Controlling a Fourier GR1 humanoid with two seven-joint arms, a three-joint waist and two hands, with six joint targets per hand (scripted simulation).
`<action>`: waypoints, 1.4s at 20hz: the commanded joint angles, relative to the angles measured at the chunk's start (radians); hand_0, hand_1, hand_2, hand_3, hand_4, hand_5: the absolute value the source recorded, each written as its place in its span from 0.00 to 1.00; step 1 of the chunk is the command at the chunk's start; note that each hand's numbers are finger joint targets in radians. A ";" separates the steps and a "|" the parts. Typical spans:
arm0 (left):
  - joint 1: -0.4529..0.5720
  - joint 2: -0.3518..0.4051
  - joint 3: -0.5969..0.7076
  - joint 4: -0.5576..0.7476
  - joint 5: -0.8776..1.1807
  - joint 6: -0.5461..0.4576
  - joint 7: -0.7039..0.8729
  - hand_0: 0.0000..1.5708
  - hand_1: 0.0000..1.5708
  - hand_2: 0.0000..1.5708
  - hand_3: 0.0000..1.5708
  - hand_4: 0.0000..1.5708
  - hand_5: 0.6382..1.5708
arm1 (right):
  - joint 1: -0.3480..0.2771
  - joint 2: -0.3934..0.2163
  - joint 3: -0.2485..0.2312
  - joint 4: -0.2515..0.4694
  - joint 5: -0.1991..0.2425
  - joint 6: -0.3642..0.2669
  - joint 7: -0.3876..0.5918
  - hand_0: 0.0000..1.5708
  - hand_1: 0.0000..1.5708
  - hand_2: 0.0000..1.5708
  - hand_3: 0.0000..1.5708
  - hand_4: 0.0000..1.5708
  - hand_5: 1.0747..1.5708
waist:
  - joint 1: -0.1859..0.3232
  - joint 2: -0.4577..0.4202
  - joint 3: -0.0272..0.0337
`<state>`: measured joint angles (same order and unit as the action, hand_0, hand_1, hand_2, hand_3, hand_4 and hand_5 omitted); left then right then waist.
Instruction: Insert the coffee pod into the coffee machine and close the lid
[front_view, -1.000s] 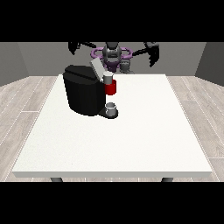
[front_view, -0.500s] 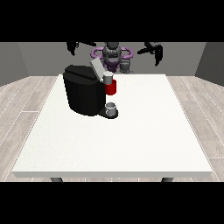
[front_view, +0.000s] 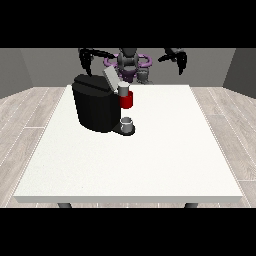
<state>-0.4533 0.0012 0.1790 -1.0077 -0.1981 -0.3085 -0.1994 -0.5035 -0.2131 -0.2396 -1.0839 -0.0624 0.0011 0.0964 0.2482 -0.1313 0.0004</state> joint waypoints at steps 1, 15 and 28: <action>0.089 0.013 -0.013 -0.103 0.015 0.006 0.014 0.00 0.00 0.00 0.00 0.22 1.00 | -0.001 0.058 0.055 0.014 0.027 -0.030 0.002 0.00 0.00 0.00 0.00 0.04 1.00 | -0.031 0.013 -0.0002; 0.244 0.064 -0.042 -0.328 0.080 0.025 0.023 0.00 0.00 0.00 0.00 0.24 1.00 | -0.136 0.064 0.117 0.067 0.037 0.026 -0.024 0.00 0.00 0.00 0.00 0.00 1.00 | -0.088 0.114 -0.0004; 0.191 0.113 -0.012 -0.345 0.103 0.037 0.061 0.00 0.00 0.00 0.00 0.23 1.00 | -0.348 0.044 0.167 0.091 0.111 0.001 0.019 0.00 0.00 0.00 0.00 0.08 1.00 | -0.063 0.209 -0.0011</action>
<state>-0.2557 0.0894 0.1482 -1.3940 -0.0997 -0.2614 -0.1028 -0.7555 -0.1809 -0.1187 -0.9754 0.0133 0.0038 0.0814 0.1771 0.0493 0.0025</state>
